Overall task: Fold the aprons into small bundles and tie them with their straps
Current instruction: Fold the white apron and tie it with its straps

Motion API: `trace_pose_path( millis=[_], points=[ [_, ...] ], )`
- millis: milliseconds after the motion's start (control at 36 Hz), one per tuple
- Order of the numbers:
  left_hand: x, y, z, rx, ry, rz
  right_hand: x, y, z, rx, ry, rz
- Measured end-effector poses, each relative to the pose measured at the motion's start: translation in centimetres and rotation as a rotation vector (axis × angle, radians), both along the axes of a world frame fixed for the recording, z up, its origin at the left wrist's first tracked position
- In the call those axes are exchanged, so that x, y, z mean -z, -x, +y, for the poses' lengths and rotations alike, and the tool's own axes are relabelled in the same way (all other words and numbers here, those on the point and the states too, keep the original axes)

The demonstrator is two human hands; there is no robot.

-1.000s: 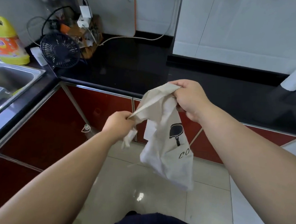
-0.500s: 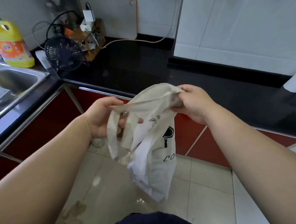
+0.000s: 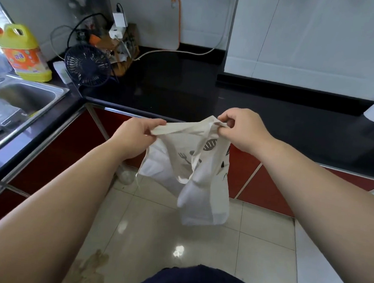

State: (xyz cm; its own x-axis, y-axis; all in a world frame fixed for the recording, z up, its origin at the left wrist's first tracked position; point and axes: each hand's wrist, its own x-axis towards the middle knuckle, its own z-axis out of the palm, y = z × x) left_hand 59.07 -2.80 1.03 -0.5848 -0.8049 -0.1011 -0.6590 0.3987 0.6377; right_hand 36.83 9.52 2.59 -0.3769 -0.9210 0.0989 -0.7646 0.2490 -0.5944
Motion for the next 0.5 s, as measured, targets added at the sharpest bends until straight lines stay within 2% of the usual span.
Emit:
trace_pose_path(
  millis=[111,194,250,333,417,500],
  points=[
    [-0.2,0.5,0.2,-0.187,0.361,-0.057,-0.4,-0.2,0.0,-0.067,-0.003,0.019],
    [0.3,0.6,0.3,-0.225,0.573,-0.123,-0.6,-0.3,-0.1,-0.002,0.042,0.018],
    [0.3,0.8,0.7,-0.264,0.581,-0.047,-0.7,-0.4,-0.1,0.04,0.053,0.09],
    [-0.5,1.3,0.9,-0.288,0.442,0.013,-0.4,-0.1,-0.2,0.078,0.071,0.205],
    [-0.7,1.0,0.7,-0.247,0.486,-0.221,-0.1,0.3,-0.4,0.105,-0.044,0.328],
    [-0.8,0.9,1.0,-0.229,0.599,-0.512,-0.1,0.4,-0.6,0.115,-0.165,0.333]
  ],
)
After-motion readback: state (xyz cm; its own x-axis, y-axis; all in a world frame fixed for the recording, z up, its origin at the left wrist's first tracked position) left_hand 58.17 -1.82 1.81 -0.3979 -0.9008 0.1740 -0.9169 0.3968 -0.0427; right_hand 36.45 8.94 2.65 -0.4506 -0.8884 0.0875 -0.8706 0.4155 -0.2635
